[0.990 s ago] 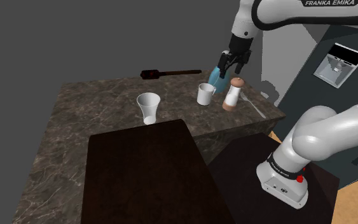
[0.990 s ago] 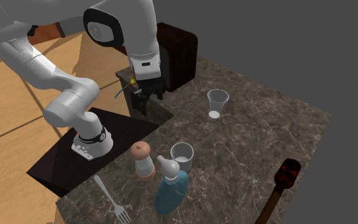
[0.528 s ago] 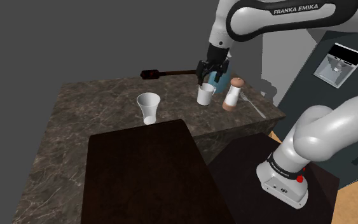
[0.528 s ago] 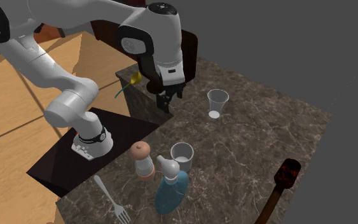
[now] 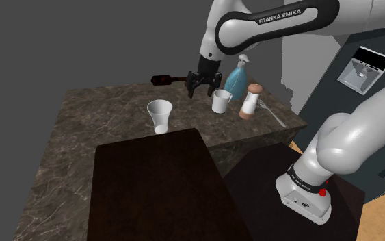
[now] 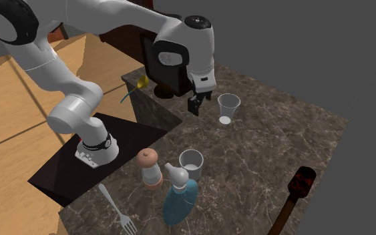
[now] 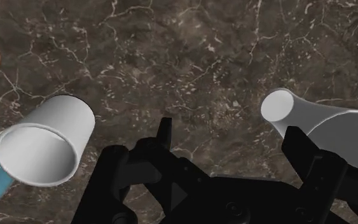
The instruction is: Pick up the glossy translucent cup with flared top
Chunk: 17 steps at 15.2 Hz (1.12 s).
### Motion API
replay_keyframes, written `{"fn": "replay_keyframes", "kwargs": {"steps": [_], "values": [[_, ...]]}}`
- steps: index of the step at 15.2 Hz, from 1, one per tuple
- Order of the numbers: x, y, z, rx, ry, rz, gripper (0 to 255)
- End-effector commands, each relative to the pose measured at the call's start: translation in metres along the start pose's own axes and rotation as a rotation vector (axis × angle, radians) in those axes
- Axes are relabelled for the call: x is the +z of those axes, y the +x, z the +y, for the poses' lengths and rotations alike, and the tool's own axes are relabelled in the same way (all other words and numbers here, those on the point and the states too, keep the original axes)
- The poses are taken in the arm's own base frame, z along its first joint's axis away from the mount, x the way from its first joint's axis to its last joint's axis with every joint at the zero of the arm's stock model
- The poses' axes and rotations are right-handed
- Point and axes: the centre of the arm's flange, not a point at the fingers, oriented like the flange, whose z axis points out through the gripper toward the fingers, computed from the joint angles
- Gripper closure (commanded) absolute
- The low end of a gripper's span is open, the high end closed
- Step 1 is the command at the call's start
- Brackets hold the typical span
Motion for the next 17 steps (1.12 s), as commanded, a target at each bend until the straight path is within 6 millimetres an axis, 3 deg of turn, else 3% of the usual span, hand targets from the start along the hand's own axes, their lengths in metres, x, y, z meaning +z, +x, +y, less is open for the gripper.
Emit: {"fn": "replay_keyframes", "kwargs": {"steps": [1,8,17], "values": [[0.015,0.011,-0.021,0.011,0.024,-0.001,0],[0.052,0.047,-0.086,0.047,0.102,-0.006,0],[0.093,0.048,-0.082,0.048,0.106,-0.007,0]]}}
